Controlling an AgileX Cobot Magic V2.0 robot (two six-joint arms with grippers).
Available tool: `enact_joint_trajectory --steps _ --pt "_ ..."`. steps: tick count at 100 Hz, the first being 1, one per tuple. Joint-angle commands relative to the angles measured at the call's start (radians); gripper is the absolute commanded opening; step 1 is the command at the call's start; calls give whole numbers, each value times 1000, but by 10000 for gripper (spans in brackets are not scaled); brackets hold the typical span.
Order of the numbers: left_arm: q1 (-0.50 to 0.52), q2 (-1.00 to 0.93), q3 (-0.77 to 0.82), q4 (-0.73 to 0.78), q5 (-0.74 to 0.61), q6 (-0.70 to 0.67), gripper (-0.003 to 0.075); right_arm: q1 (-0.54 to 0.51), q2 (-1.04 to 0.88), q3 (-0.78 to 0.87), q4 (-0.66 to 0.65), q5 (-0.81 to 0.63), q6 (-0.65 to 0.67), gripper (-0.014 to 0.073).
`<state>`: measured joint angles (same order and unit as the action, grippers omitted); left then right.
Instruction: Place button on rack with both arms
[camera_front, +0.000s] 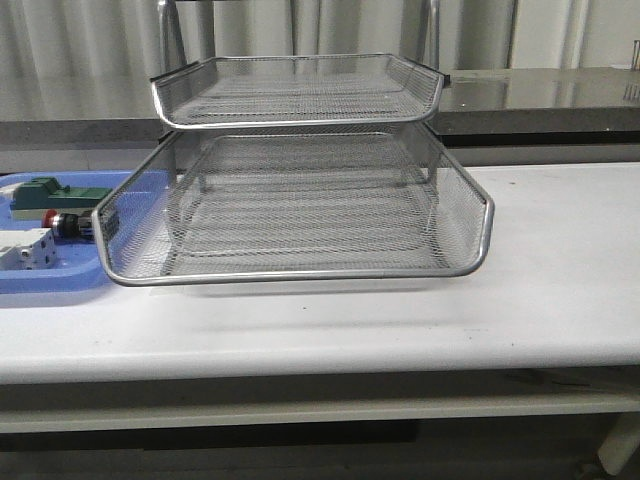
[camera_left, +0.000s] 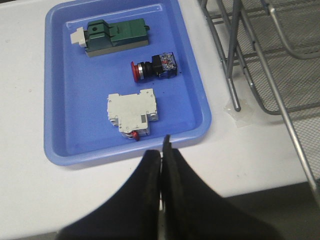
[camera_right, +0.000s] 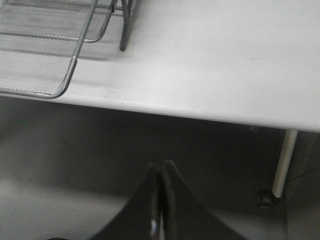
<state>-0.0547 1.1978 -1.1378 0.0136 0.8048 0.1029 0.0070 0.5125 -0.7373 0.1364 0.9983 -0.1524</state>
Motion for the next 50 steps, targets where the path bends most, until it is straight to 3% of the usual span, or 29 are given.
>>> enact_joint_trajectory --steps 1,13,20,27,42,50 --pt "7 58 -88 14 -38 19 4 -9 4 -30 4 -56 -1 -68" --pt "7 144 -155 24 -35 23 13 -9 4 -30 4 -56 -1 -68" --pt "7 177 -181 24 -35 23 67 -9 4 -30 4 -56 -1 -68" --pt "7 198 -196 24 -35 23 176 -9 4 -30 4 -56 -1 -68" --pt "7 208 -200 24 -35 23 512 -9 4 -30 4 -56 -1 -68" --pt "7 208 -200 27 -35 23 609 -9 4 -30 4 -56 -1 -68"
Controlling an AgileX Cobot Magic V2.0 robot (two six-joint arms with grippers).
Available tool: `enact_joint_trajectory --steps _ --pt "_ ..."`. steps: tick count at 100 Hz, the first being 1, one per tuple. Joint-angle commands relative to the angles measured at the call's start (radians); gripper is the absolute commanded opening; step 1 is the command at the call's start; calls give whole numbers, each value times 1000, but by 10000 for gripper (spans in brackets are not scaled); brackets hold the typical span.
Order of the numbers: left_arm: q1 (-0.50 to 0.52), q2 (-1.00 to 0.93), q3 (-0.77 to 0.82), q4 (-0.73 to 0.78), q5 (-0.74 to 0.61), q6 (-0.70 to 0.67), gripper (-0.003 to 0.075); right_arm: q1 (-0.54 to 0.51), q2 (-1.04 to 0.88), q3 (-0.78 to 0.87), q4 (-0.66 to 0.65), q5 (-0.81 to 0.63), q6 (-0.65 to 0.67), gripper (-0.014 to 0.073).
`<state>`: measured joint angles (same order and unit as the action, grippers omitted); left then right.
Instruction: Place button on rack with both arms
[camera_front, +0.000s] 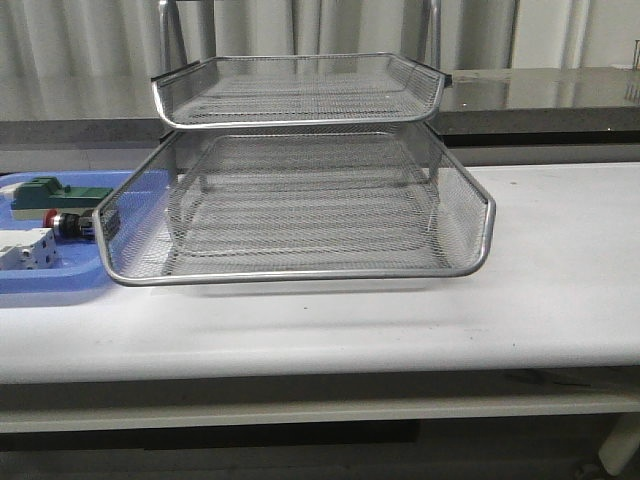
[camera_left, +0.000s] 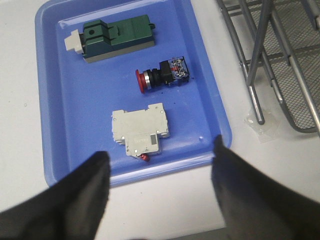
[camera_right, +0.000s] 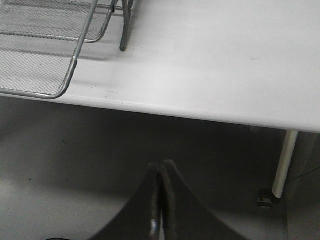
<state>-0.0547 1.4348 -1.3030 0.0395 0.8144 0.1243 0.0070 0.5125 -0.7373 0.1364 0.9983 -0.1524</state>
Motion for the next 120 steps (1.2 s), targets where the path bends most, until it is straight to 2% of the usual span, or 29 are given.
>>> enact_joint_trajectory --steps 1,32,55,78,105,120 --pt "7 -29 -35 1 -45 2 616 -9 4 -30 4 -56 -1 -68" --pt "7 -29 -35 -49 -48 8 568 -9 4 -30 4 -56 -1 -68" --pt "7 23 -101 -51 -63 216 568 -9 4 -30 4 -56 -1 -68" --pt "7 194 -323 -51 91 400 568 -9 4 -30 4 -56 -1 -68" --pt "7 462 -660 -64 289 462 568 -9 4 -30 4 -56 -1 -68" --pt "7 591 -793 -64 339 510 568 -9 4 -30 4 -56 -1 -68"
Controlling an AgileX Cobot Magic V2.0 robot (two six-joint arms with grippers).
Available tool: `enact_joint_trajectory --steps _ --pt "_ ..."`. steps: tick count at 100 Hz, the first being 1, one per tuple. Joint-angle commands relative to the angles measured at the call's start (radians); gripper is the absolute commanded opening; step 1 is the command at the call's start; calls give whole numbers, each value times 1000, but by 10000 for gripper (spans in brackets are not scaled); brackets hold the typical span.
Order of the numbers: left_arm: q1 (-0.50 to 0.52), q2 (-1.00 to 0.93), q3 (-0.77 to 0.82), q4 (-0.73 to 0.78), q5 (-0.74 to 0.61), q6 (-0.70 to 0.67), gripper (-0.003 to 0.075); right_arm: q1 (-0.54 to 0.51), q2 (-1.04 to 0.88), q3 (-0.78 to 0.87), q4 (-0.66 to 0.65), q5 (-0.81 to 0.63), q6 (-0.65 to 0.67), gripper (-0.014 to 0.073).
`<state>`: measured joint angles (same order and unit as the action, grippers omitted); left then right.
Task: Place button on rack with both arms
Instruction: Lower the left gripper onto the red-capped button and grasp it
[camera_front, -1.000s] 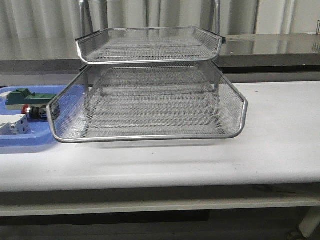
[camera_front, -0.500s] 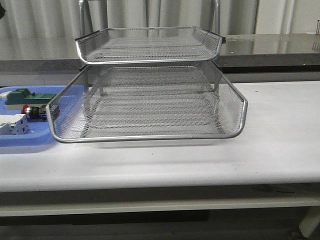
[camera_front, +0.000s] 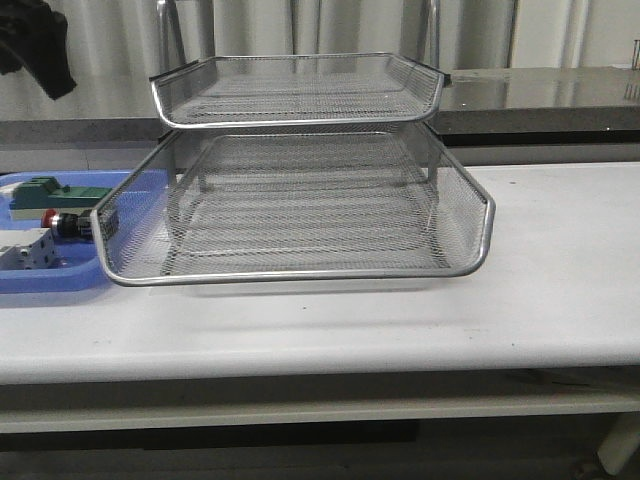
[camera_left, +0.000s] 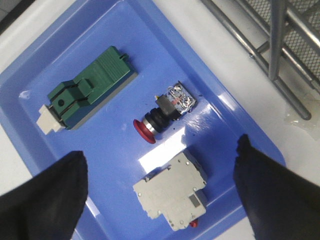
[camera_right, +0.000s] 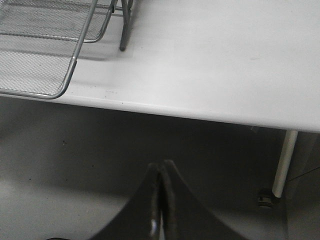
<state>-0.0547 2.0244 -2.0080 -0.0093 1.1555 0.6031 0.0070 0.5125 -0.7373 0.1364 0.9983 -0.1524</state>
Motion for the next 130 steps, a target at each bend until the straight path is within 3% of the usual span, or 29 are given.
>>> enact_joint_trajectory --steps 1,19,130 --pt "7 6 -98 -16 0 39 568 -9 4 -30 4 -56 -1 -68" --pt "7 98 -168 -27 11 138 568 -9 4 -30 4 -56 -1 -68" --pt "9 312 -209 -32 -82 242 568 -9 4 -30 4 -56 -1 -68"
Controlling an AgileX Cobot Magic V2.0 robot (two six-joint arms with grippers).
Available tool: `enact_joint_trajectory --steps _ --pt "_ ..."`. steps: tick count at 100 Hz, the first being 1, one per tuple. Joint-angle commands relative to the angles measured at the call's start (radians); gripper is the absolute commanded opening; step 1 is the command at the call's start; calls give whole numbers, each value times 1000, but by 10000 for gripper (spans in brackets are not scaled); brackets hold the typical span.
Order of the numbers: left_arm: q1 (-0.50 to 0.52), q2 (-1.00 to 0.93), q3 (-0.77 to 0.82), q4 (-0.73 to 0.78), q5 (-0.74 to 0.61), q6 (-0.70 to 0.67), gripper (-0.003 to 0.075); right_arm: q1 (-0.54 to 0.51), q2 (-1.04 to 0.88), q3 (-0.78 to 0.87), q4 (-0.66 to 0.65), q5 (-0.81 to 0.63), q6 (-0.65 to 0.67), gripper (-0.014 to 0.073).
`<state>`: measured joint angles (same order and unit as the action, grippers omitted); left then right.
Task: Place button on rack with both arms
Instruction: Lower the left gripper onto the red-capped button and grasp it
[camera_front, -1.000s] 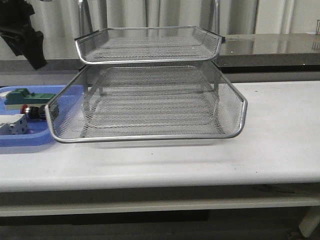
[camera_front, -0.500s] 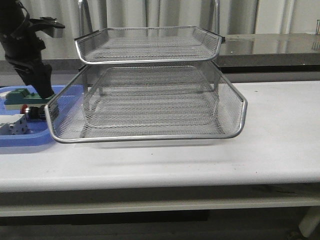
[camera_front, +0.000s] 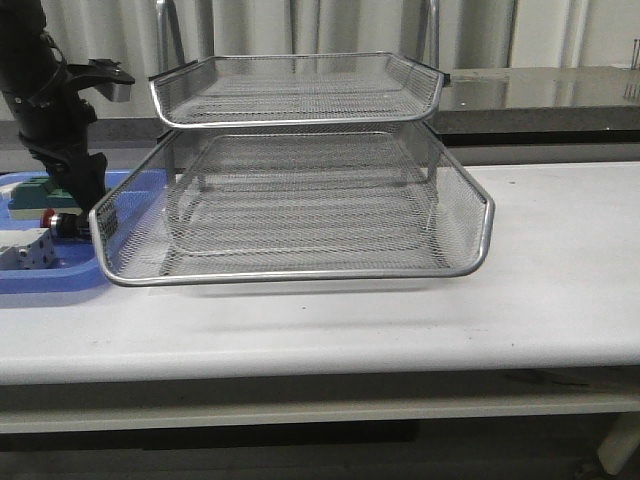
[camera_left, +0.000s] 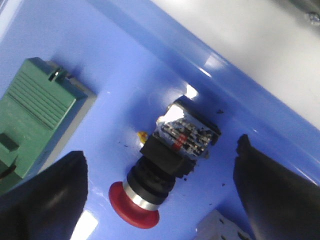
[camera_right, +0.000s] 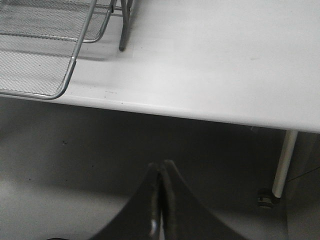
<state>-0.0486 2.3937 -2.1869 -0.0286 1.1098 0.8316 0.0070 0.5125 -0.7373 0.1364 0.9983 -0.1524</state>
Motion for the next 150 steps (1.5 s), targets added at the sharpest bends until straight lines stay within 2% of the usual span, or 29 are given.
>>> enact_joint_trajectory --steps 1,77,91,127,137,150 --pt "3 -55 -30 -13 -36 14 568 -9 4 -30 4 -56 -1 -68" --pt "4 15 -32 -17 -49 18 561 -9 4 -30 4 -56 -1 -68" --pt "4 15 -32 -17 -51 18 455 -9 4 -30 4 -56 -1 -68" --pt "4 14 -32 -10 -64 18 17 -9 4 -30 4 -56 -1 -68" --pt "4 10 -39 -10 -45 18 4 -9 4 -30 4 -56 -1 -68" --pt "4 10 -99 -8 43 12 4 -9 4 -30 4 -56 -1 -68"
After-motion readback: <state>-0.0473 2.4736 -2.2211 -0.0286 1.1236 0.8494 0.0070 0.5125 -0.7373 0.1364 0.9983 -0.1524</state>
